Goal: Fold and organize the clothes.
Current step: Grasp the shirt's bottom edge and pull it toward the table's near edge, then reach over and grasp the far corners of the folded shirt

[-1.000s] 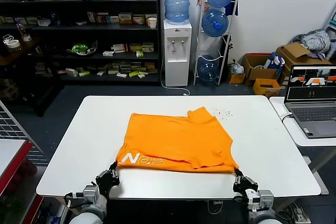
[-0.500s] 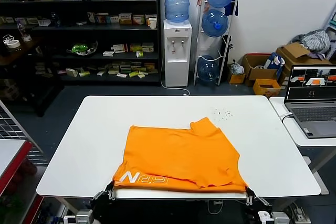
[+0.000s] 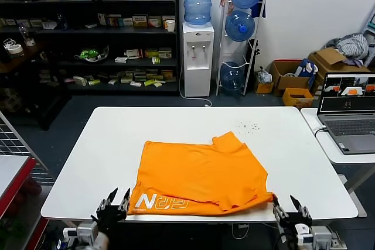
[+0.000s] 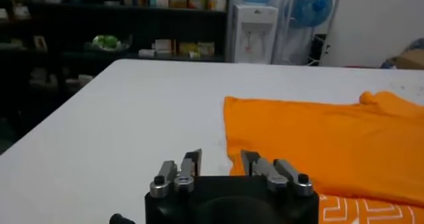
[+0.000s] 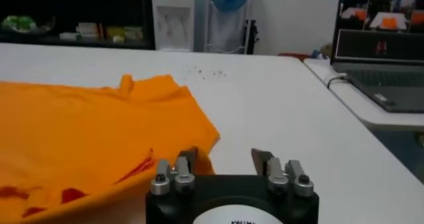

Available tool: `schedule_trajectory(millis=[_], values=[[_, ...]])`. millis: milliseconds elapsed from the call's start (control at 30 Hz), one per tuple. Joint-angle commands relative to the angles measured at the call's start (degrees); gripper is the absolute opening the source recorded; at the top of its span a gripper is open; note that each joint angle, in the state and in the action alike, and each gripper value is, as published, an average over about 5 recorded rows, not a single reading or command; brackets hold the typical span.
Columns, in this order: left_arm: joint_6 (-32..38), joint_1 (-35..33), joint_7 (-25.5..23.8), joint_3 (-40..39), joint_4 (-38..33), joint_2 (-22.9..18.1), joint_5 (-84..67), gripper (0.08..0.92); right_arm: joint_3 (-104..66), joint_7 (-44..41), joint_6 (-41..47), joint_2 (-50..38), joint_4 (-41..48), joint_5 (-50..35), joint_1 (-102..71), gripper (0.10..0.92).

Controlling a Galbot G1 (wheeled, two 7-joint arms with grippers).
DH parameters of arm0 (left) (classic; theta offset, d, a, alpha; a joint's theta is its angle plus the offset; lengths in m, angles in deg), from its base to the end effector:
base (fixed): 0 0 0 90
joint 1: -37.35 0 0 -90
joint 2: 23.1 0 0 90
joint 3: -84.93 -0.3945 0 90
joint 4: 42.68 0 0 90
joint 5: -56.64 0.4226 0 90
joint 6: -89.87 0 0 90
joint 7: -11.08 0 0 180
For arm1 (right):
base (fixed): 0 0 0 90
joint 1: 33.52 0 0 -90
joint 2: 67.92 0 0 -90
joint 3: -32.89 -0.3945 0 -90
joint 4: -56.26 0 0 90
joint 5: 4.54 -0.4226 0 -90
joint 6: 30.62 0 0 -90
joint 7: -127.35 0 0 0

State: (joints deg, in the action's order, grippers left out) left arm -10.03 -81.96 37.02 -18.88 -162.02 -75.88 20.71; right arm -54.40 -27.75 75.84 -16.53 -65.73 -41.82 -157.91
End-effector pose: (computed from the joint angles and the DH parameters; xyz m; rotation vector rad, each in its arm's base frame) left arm 0.2128 0.0433 -0.3517 -0.0482 -2.7260 0.0404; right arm 0.2142 -0.0932 -0.3210 -0.0676 -2.6779 0.0698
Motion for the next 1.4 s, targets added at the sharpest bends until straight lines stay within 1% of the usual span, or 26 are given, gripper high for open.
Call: schedule_trajectory(millis=[33, 133, 200, 300, 400, 567, 667, 767, 867, 967, 1267, 1400], values=[[-3.3, 17.8, -0.2, -1.9, 4.9, 3.5, -8.5, 0.602, 3.3, 1.4, 3.9, -5.2, 2.7, -9.8, 17.9, 0.743], [-4.4, 22.7, -1.0, -3.1, 8.2, 4.2, -10.7, 0.689, 6.8, 2.2, 5.4, -5.9, 5.6, -14.4, 26.0, 0.804], [-4.9, 25.6, -1.6, -3.9, 10.2, 4.3, -11.8, 0.749, 9.5, 2.6, 6.0, -6.0, 7.8, -16.5, 31.0, 0.818], [-5.5, 30.1, -2.7, -5.1, 14.8, 3.8, -13.2, 0.806, 13.8, 2.7, 6.6, -4.7, 12.8, -17.9, 37.7, 0.822], [-5.7, 35.2, -4.7, -6.9, 22.0, 2.2, -13.8, 0.82, 18.5, 2.2, 7.0, -1.6, 20.0, -18.4, 45.1, 0.823], [-5.6, 42.1, -8.1, -10.1, 34.8, -2.3, -14.0, 0.823, 25.3, 0.1, 8.1, 6.4, 34.4, -16.7, 56.6, 0.823], [-5.5, 44.8, -9.9, -12.0, 39.4, -4.2, -13.2, 0.823, 28.0, -0.7, 9.4, 10.6, 41.1, -15.5, 60.2, 0.823], [-5.5, 46.7, -11.2, -13.6, 42.8, -5.2, -12.0, 0.823, 29.3, -1.0, 10.8, 13.5, 45.9, -14.0, 62.0, 0.823], [-5.5, 47.8, -11.9, -15.1, 45.3, -5.8, -11.5, 0.823, 29.9, -2.1, 11.2, 15.3, 49.6, -12.2, 62.7, 0.823], [-5.5, 47.9, -11.9, -16.3, 45.7, -6.1, -11.4, 0.823, 30.0, -3.3, 11.4, 16.1, 51.5, -11.2, 62.6, 0.823], [-5.8, 47.7, -11.6, -18.1, 45.0, -7.7, -11.1, 0.823, 29.8, -5.5, 12.0, 16.7, 53.6, -9.8, 61.5, 0.823], [-5.7, 48.3, -11.7, -18.7, 45.9, -8.6, -9.8, 0.823, 29.5, -6.1, 11.9, 17.1, 54.4, -9.0, 61.5, 0.823]])
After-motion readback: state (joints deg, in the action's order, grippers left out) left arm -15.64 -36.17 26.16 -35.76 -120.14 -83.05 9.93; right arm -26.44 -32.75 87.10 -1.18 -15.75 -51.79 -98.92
